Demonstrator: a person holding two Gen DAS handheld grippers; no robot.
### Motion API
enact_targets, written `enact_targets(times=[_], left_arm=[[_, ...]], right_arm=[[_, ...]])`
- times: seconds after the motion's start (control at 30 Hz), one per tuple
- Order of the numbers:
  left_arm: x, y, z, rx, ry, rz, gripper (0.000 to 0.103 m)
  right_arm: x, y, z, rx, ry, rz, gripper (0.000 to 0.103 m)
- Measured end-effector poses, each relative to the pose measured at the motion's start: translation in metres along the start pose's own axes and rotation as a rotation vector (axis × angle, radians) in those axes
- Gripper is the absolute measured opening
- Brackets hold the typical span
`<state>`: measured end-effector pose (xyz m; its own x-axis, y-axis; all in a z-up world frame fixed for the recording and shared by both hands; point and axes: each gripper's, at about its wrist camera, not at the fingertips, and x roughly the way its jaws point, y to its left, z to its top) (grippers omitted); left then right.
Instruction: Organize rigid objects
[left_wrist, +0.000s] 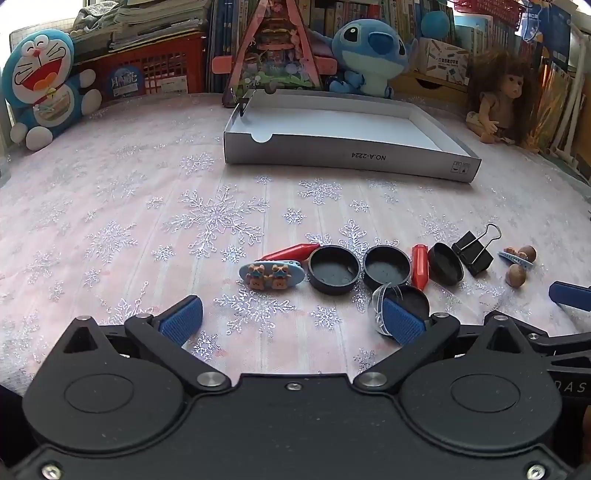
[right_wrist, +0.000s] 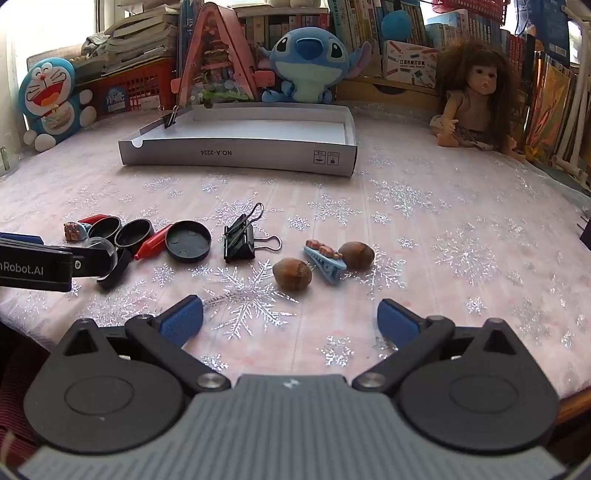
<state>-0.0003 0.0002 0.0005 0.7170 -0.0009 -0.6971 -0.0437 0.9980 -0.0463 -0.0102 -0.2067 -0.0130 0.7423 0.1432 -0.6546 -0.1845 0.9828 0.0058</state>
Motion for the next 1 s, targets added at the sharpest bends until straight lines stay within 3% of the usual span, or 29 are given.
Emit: enact_targets(times=[0.1,0.4,0.7,1.0], left_arm=[[-0.001,-0.001,0.003,0.009,0.026,0.01,0.103],[-0.03,-0.001,-0.01,0.055,-0.065,-0.031,0.103],[-0.017,0.004,-0.013,0.021,0.022,-0.053,0.103],[-0.011,0.001,-0.011,0.045,0.03,-0.019,0.103]], right_arm=[[0.0,0.0,0.0,0.004,-0.001,0.002,0.103],[-0.001,0.001,0.0,0.003,-0.003,0.0,0.103],[-0.001,0.001,-0.001,0.004,-0.004,0.0,0.103],[-0.001,0.001,-0.001,0.005,-0.004,-0.001,0.103]])
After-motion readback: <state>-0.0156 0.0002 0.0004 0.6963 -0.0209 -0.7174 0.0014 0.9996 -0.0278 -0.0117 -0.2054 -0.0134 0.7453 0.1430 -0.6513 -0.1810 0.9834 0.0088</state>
